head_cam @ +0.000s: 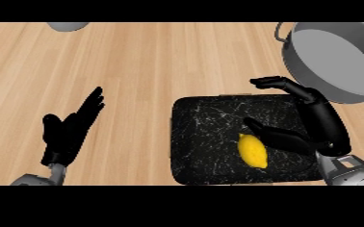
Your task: Pick the lemon from the tray and place it in the pot
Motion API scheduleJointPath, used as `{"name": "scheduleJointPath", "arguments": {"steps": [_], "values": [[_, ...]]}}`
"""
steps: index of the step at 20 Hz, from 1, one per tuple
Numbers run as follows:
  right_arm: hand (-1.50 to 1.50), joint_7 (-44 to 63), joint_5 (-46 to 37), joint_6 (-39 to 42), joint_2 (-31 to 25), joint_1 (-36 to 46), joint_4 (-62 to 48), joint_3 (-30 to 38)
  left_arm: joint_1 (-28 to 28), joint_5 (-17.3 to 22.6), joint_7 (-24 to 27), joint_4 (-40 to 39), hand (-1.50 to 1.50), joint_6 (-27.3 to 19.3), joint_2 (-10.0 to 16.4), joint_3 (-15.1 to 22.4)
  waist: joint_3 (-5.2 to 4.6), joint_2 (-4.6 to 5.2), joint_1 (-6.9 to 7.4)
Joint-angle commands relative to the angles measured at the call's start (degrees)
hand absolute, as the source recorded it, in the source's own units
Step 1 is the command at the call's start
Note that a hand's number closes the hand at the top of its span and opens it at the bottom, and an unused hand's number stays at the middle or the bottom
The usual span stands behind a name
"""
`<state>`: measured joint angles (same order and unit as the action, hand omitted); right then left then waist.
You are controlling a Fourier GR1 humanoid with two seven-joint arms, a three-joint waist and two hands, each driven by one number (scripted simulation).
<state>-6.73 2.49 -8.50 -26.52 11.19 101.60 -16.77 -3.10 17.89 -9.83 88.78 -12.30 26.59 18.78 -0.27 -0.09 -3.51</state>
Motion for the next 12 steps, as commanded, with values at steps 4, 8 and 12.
{"name": "scheduleJointPath", "arguments": {"steps": [4, 8, 12], "values": [[-1.5, -14.3, -4.4, -3.1, -0.6, -17.8, 15.4, -0.9, -0.8, 0.3, 5.0, -8.4, 0.0, 6.2, -4.3, 2.0, 0.24, -0.07, 1.76], [-1.5, 3.9, -6.7, 1.1, -8.7, -20.9, 25.6, -1.3, -1.8, -0.2, 4.1, -8.7, 0.0, 7.2, -3.7, 1.1, 0.15, -0.14, 2.13], [-1.5, 17.8, -2.4, 5.7, -14.9, -20.9, 30.4, 3.7, -4.2, -0.3, 4.1, -10.7, 0.0, 7.4, -5.5, 0.8, 0.14, -0.01, 2.28]]}}
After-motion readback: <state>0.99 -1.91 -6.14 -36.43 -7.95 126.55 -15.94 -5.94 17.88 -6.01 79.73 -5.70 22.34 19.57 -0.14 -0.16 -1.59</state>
